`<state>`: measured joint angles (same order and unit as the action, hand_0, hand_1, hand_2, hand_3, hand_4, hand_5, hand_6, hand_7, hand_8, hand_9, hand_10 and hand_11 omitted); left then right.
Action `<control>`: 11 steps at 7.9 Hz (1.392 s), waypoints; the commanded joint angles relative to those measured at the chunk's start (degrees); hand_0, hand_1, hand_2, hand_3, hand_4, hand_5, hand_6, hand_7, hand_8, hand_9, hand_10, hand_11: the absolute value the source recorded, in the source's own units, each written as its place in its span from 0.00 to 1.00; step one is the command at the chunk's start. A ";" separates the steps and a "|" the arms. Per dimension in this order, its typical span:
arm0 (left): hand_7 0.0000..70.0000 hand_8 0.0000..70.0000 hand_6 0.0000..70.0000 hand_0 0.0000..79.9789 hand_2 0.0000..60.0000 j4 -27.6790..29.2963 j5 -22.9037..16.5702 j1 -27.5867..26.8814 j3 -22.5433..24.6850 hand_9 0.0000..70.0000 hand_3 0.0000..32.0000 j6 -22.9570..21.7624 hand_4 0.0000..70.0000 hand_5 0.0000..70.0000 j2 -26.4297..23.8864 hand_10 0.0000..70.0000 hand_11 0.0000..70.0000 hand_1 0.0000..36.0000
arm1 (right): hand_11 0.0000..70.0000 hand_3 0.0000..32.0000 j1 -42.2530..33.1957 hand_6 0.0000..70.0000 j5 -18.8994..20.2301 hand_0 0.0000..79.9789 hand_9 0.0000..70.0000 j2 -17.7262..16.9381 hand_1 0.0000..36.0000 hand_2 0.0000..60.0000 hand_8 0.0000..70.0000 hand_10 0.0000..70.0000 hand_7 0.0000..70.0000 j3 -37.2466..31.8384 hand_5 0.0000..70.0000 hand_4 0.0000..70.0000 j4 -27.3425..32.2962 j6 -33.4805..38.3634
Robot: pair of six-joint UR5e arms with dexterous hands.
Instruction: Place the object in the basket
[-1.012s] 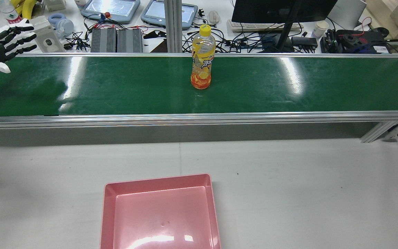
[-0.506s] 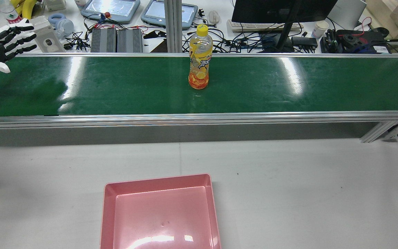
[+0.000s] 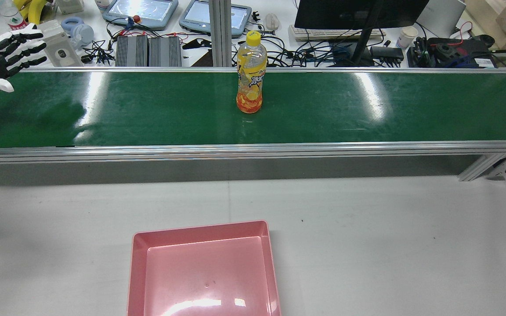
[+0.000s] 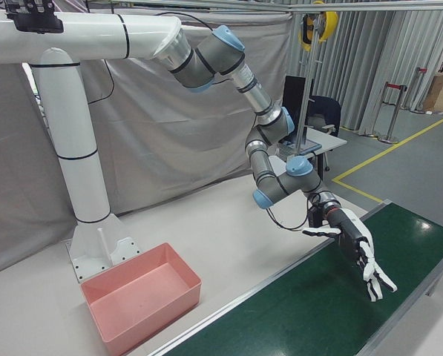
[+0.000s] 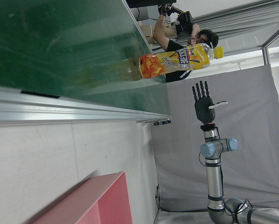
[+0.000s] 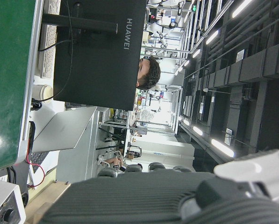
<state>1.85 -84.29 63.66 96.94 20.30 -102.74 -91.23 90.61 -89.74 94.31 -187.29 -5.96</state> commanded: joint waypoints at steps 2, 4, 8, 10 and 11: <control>0.03 0.14 0.03 0.66 0.00 0.00 0.00 -0.03 0.00 0.14 0.14 0.00 0.19 0.33 -0.09 0.12 0.19 0.41 | 0.00 0.00 0.00 0.00 0.00 0.00 0.00 0.00 0.00 0.00 0.00 0.00 0.00 0.00 0.00 0.00 0.00 -0.02; 0.03 0.14 0.04 0.71 0.00 0.00 0.00 -0.03 0.00 0.14 0.12 0.00 0.19 0.33 -0.18 0.12 0.20 0.46 | 0.00 0.00 0.00 0.00 0.00 0.00 0.00 0.00 0.00 0.00 0.00 0.00 0.00 0.00 0.00 0.00 0.00 -0.02; 0.03 0.14 0.03 0.69 0.00 0.00 0.00 0.06 0.00 0.14 0.14 -0.18 0.19 0.33 -0.09 0.12 0.19 0.41 | 0.00 0.00 0.00 0.00 0.00 0.00 0.00 0.00 0.00 0.00 0.00 0.00 0.00 0.00 0.00 0.00 0.00 -0.02; 0.03 0.14 0.03 0.68 0.00 0.09 0.00 -0.02 -0.08 0.14 0.16 -0.18 0.18 0.33 0.00 0.12 0.19 0.40 | 0.00 0.00 0.00 0.00 0.00 0.00 0.00 0.00 0.00 0.00 0.00 0.00 0.00 0.00 0.00 0.00 0.00 -0.02; 0.02 0.13 0.03 0.66 0.00 0.09 0.00 0.06 -0.08 0.13 0.17 -0.18 0.18 0.33 0.09 0.11 0.19 0.37 | 0.00 0.00 0.00 0.00 0.00 0.00 0.00 0.00 0.00 0.00 0.00 0.00 0.00 0.00 0.00 0.00 0.00 0.07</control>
<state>1.91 -84.29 63.68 96.92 20.14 -102.78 -91.23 90.62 -89.74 94.31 -187.30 -5.94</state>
